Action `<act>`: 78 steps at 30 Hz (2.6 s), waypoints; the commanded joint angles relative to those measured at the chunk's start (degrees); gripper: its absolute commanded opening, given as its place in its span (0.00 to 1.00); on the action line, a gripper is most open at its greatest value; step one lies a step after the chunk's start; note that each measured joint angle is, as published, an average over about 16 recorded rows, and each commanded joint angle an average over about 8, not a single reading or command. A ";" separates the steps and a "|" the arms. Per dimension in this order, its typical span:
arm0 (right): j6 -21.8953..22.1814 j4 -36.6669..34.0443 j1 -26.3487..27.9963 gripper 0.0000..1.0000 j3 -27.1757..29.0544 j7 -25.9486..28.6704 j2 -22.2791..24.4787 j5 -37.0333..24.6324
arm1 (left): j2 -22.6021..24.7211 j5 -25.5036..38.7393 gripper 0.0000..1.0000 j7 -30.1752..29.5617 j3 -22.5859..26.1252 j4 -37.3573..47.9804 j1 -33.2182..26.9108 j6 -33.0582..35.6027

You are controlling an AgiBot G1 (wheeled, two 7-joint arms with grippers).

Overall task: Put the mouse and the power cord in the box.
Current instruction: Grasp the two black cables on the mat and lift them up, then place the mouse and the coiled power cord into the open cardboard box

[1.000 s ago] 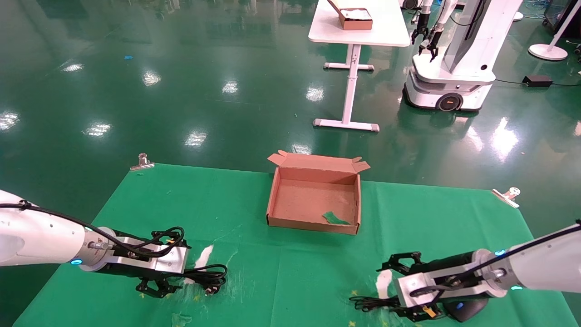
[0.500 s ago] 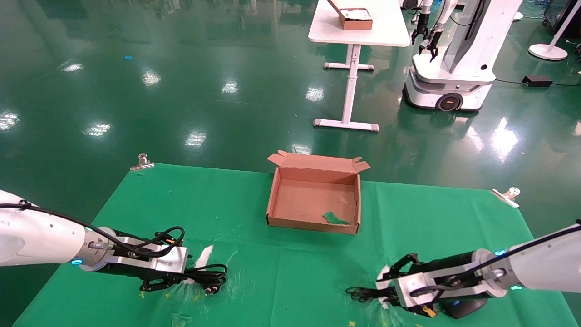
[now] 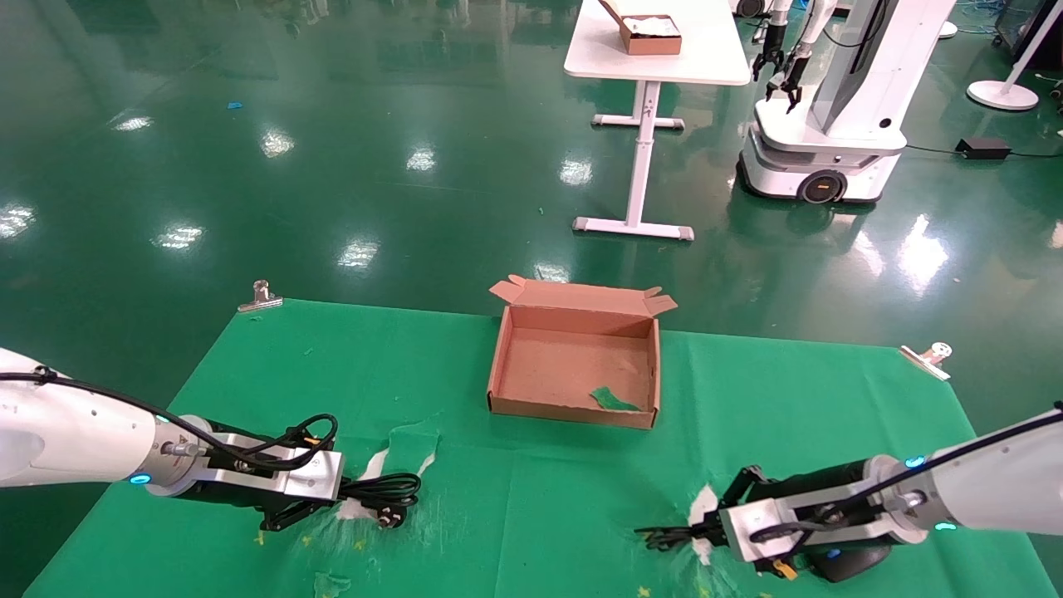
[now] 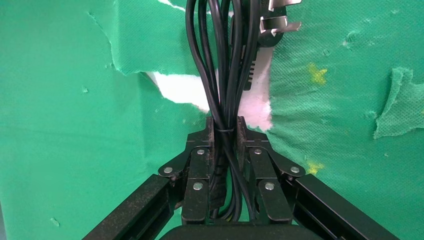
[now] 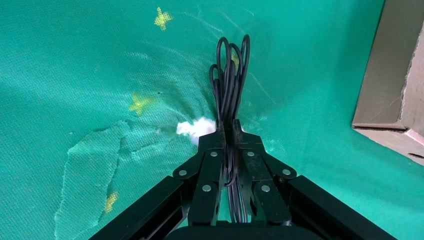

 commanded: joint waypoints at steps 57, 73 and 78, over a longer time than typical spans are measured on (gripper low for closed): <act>29.36 1.70 2.98 1.00 6.40 5.64 -13.56 9.86 | 3.96 -17.07 0.00 -17.09 -11.49 8.43 -18.66 5.16; 18.99 3.03 10.95 1.00 7.69 2.64 -3.26 12.64 | 12.18 -16.50 0.00 -18.83 -10.20 -1.48 -9.20 -4.36; 7.34 3.54 15.56 1.00 8.12 2.82 3.88 13.47 | 12.32 -19.06 0.00 -28.44 -7.66 -10.04 -2.38 -8.60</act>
